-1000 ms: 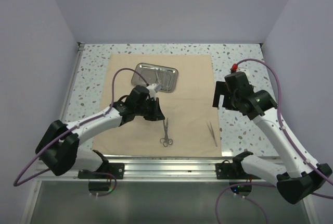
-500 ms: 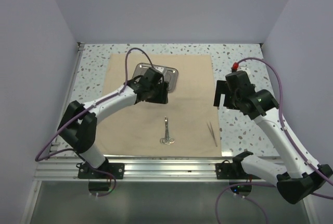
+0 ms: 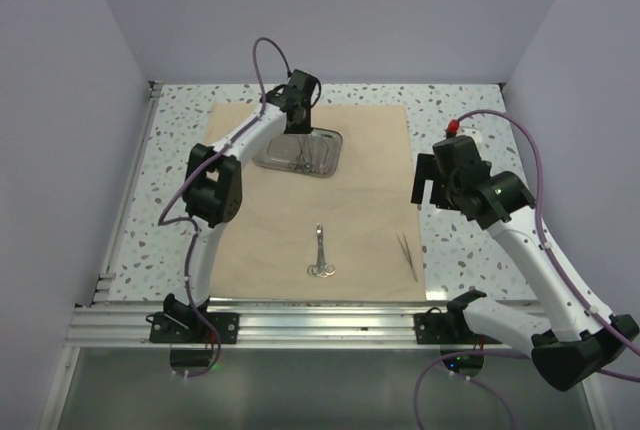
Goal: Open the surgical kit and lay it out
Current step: Place the medical item in the surgical kit, then pick up the medical item from the container.
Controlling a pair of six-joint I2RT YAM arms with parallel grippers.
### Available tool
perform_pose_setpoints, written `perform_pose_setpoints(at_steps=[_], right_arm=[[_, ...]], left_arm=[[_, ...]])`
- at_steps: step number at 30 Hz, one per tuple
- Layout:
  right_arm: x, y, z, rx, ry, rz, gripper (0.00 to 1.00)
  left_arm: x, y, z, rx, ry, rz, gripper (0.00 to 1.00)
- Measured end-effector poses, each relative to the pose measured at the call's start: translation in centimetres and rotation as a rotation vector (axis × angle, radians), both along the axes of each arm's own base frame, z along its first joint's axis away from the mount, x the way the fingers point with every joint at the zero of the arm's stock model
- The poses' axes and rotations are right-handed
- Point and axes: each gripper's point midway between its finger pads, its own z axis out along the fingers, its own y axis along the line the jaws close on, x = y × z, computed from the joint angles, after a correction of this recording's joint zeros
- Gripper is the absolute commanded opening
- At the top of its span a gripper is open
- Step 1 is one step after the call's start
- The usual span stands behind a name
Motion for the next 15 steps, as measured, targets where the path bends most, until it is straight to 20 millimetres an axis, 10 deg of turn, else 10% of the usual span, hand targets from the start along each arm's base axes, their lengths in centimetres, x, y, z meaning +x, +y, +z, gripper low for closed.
perform_pose_setpoints(at_steps=[7,15], right_arm=[[0.4,-0.4,-0.2,-0.023,0.0,-0.02,0.98],[0.6,-0.5,-0.2,-0.029,-0.006,-0.033,0.98]], left_arm=[[0.6,-0.3,-4.6,0.047,0.086,-0.006,0.35],[0.6,-0.8,-4.6,0.027,0.09,-0.02,0.37]])
